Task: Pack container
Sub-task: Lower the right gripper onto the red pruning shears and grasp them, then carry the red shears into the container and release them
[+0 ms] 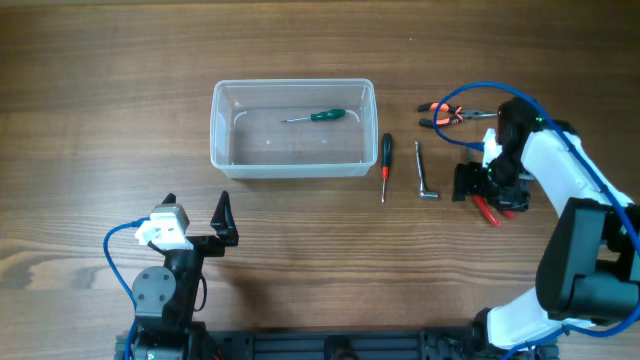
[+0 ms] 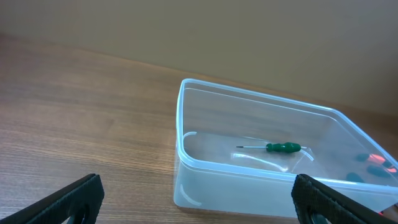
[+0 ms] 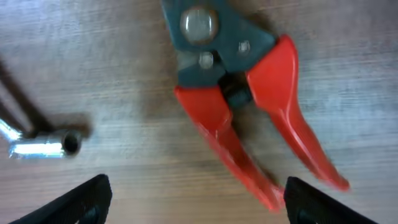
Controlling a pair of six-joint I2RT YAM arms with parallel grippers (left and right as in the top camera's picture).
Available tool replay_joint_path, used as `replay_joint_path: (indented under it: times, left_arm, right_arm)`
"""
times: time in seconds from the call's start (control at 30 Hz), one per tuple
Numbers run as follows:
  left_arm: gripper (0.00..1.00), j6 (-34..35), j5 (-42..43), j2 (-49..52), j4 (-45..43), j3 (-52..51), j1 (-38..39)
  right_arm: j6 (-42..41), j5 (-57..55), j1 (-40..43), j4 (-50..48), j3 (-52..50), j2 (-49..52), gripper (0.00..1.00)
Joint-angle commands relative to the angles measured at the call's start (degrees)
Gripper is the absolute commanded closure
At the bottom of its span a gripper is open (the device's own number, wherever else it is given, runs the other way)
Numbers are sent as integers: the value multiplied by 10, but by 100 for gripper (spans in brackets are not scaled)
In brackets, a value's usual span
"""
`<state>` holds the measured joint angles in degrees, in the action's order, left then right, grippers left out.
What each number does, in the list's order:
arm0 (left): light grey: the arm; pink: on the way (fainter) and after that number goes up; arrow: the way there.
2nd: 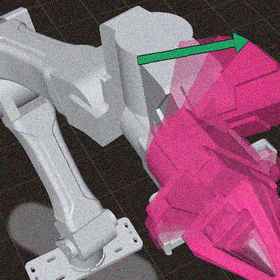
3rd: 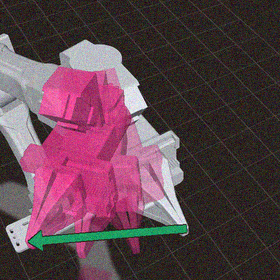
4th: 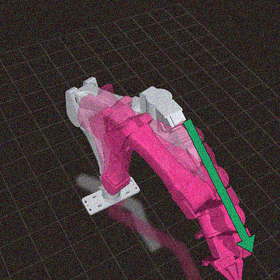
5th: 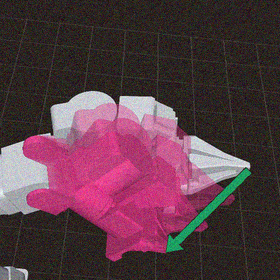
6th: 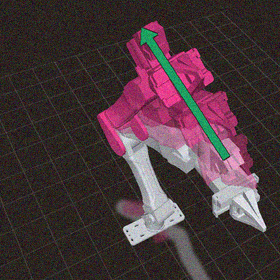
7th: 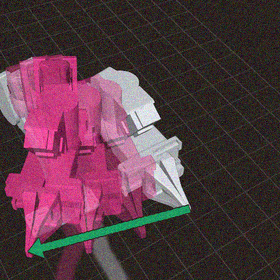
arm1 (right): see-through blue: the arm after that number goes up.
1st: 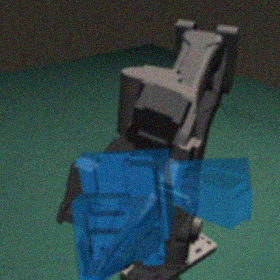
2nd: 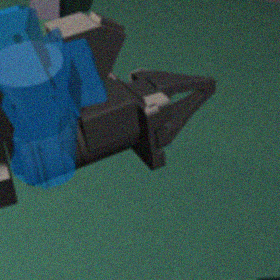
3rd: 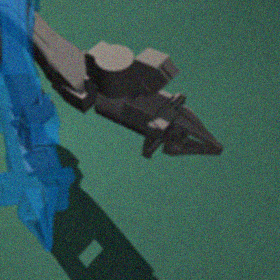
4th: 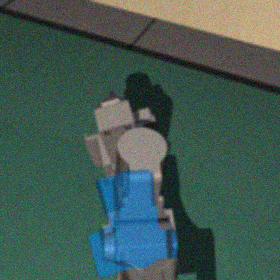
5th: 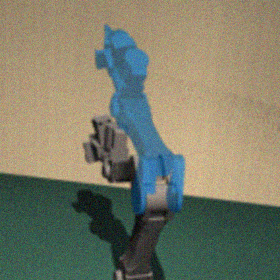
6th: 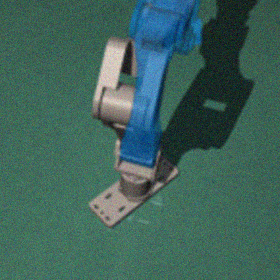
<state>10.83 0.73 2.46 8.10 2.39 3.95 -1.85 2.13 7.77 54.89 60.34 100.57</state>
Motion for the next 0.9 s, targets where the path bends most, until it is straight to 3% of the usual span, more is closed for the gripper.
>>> replay_joint_path:
  times: [0.0, 0.13, 0.33, 0.4, 0.47, 0.73, 0.87]
  left_arm:
    - [0, 5, -2, -1, 0, -2, -3]
    - [0, 5, -2, -1, 0, -3, -3]
    - [0, 5, -2, -1, 0, -2, -3]
    - [0, 5, -2, -1, 0, -2, -3]
    - [0, 5, -2, -1, 0, -2, -3]
    - [0, 5, -2, -1, 0, -2, -3]
    - [0, 5, -2, -1, 0, -2, -3]
  right_arm:
    - [0, 7, 1, -40, -31, 5, 20]
    - [-29, 7, 1, -64, -49, 5, 47]
    - [-47, 7, 1, -88, -61, 9, 54]
    - [-52, 7, 1, -88, -61, 12, 71]
    - [-59, 9, 1, -89, -61, 12, 95]
    - [-63, -21, 1, -74, -13, 7, 96]
    - [-63, 79, -2, -23, 89, -24, 96]
